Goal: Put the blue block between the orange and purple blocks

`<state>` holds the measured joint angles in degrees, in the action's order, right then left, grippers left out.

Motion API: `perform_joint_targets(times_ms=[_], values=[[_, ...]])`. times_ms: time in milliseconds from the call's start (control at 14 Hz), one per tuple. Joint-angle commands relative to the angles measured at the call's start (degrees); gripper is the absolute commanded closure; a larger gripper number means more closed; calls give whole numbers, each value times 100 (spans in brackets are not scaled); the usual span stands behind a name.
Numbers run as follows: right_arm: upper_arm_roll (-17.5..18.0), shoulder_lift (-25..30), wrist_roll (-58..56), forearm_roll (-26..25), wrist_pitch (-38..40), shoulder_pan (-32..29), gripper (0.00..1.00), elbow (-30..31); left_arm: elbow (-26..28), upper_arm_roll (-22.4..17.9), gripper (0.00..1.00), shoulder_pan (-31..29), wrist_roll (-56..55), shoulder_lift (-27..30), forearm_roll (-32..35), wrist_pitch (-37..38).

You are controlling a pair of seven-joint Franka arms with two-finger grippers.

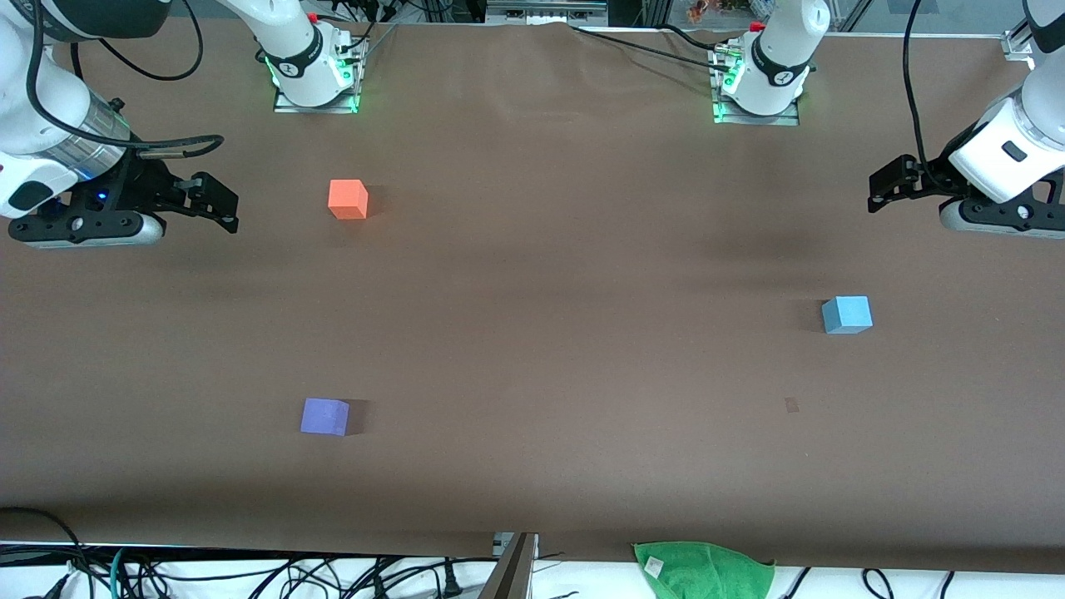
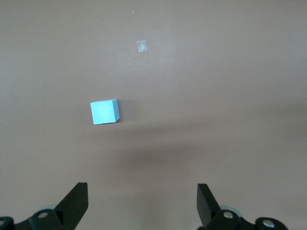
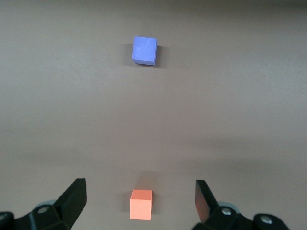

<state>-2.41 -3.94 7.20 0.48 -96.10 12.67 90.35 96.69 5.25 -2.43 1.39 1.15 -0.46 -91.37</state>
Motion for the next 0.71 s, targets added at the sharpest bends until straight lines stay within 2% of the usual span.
perform_joint_targets(times_ms=[0,643], values=[[12,7,-8,84,48,-45,0,-43,17,2,0,-21,116,35,90,49],[12,7,-8,84,48,-45,0,-43,8,-16,0,-12,45,-18,99,154]])
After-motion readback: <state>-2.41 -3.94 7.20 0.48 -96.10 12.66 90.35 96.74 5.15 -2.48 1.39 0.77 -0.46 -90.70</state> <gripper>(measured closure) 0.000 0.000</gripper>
